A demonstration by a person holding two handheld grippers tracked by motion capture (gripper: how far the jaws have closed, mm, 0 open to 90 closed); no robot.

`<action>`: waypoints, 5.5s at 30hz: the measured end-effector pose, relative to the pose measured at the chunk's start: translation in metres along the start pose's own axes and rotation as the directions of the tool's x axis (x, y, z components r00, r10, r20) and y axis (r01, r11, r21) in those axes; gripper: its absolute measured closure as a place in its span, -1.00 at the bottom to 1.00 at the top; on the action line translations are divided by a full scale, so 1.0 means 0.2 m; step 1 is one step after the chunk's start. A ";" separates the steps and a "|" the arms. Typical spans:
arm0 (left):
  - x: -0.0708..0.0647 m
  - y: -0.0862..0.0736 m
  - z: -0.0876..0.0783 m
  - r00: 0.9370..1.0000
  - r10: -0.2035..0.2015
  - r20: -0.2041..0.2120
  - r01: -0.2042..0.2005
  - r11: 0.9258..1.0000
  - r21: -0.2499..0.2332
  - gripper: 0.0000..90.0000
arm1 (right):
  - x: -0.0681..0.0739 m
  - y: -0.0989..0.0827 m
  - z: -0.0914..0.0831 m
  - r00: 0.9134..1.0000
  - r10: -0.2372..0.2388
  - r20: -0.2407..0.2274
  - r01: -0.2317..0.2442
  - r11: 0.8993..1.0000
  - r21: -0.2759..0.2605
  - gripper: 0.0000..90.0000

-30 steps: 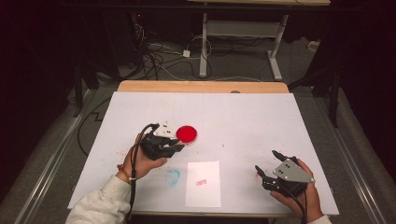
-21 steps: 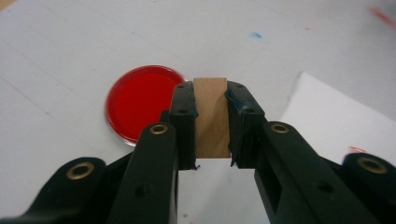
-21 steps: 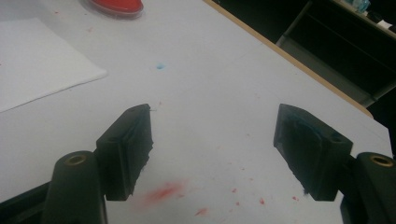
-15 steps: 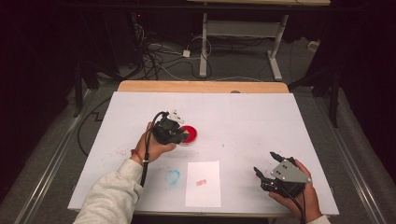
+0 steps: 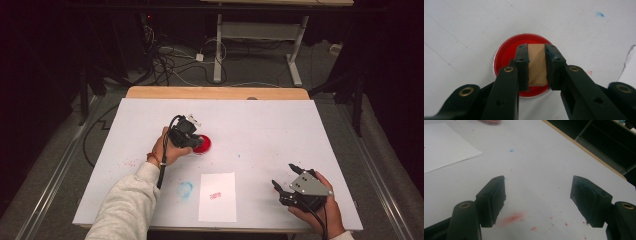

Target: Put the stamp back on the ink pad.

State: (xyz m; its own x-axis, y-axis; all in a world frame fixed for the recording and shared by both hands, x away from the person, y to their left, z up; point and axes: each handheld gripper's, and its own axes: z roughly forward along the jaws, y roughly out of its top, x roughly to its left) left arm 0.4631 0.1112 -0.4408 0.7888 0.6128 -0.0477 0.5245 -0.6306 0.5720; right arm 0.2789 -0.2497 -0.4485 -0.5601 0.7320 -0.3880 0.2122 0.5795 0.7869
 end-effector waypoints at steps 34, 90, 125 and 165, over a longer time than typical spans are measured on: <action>-0.02 0.01 -0.07 0.999 0.005 -0.053 -0.012 0.993 -0.120 0.48 | 0.00 0.01 -0.01 1.000 -0.007 -0.003 0.007 1.000 -0.006 -0.35; -0.37 -0.20 -0.32 0.951 0.159 -0.264 -0.257 0.884 -0.391 -0.58 | 0.02 0.02 -0.04 1.000 0.000 -0.016 0.000 0.999 -0.040 -0.35; -0.44 -0.46 -0.40 0.916 0.181 -0.358 -0.316 0.875 -0.368 -0.60 | 0.02 0.04 -0.06 1.000 0.007 -0.011 -0.008 0.997 -0.073 -0.36; -0.35 -0.93 -0.43 0.927 0.095 -0.362 -0.199 0.945 -0.260 -0.60 | 0.03 0.02 -0.03 1.000 0.015 -0.010 -0.016 0.999 -0.039 -0.37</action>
State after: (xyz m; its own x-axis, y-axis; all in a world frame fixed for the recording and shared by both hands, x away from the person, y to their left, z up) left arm 0.2838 0.2268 -0.4736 0.6654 0.6805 0.3068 0.2554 -0.5937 0.7630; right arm 0.2712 -0.2449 -0.4451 -0.5645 0.7372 -0.3713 0.1899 0.5538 0.8107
